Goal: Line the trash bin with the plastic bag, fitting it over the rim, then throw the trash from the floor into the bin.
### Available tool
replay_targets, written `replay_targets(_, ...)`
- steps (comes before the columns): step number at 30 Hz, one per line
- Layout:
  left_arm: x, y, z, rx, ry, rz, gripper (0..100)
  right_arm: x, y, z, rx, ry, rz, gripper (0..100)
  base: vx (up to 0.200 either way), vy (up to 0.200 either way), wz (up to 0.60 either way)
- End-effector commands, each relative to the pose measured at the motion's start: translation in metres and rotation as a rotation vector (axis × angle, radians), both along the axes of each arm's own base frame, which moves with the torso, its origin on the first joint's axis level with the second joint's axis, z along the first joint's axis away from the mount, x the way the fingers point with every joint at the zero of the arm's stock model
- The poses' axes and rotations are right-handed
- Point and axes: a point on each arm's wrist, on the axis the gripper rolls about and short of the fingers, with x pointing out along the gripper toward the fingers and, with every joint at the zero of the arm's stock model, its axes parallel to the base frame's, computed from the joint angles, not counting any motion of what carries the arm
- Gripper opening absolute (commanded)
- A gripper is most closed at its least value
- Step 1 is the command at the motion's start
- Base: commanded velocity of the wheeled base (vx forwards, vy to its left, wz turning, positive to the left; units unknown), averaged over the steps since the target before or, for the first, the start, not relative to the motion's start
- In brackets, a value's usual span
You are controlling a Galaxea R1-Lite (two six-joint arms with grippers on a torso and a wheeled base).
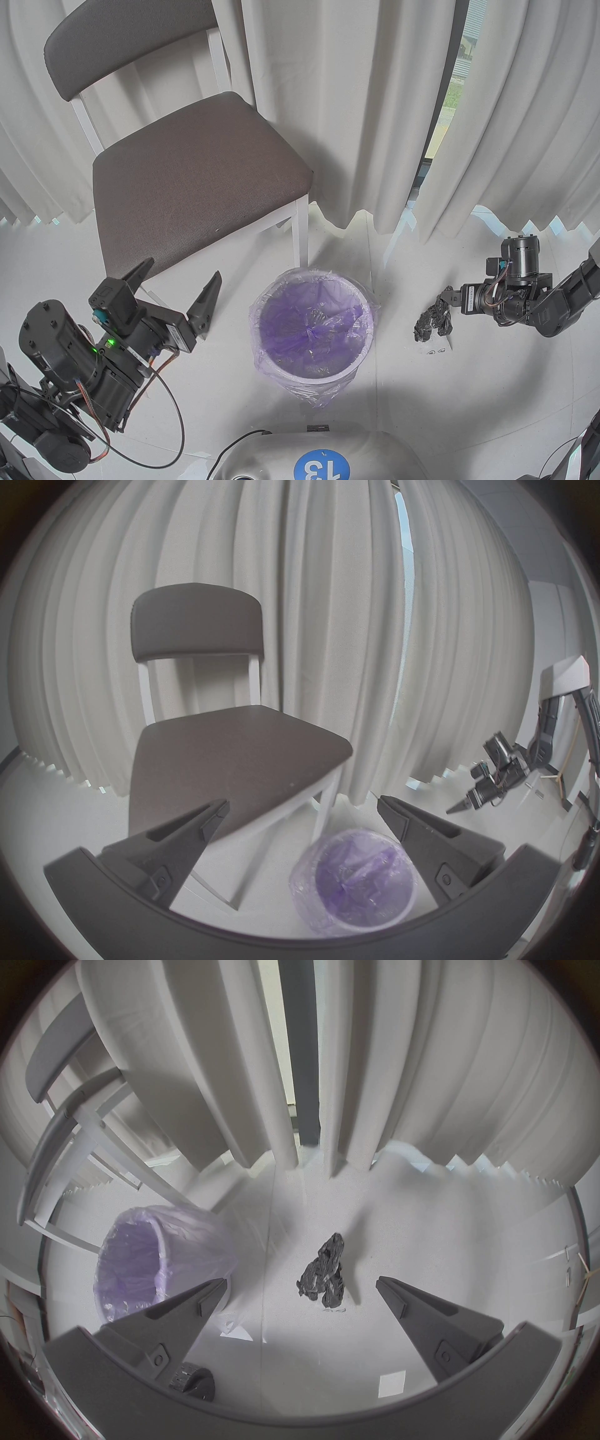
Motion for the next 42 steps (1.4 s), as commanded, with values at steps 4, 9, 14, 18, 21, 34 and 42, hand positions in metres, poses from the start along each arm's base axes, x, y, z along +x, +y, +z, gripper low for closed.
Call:
replay_targets(4,0.002,0.008,0.008,-0.018,-0.041,0.012,100,0.015,-0.009,-0.034,-0.011,0.064,-0.025,100,0.0,0.0,0.0)
replay_targets(9,0.003,0.01,0.01,-0.022,-0.051,0.02,100,0.036,-0.019,-0.054,0.035,-0.032,-0.04,100,0.0,0.0,0.0)
replay_targets(14,0.005,0.011,0.011,-0.025,-0.053,0.031,100,0.048,-0.025,-0.077,0.056,-0.05,-0.041,100,0.0,0.0,0.0)
replay_targets(18,0.005,0.012,0.01,-0.024,-0.052,0.035,100,0.056,-0.025,-0.086,0.056,-0.047,-0.043,100,0.0,0.0,0.0)
replay_targets(21,0.006,0.012,0.009,-0.022,-0.048,0.039,100,0.071,-0.024,-0.099,0.093,-0.048,-0.076,100,0.0,0.0,0.0)
replay_targets(34,0.008,0.009,0.006,0.016,-0.041,0.037,100,0.065,-0.027,-0.085,0.152,-0.057,-0.11,100,0.0,0.0,0.0)
replay_targets(42,0.005,0.008,-0.001,0.036,-0.016,0.023,100,0.064,-0.025,-0.04,0.101,0.042,-0.041,100,0.0,0.0,0.0)
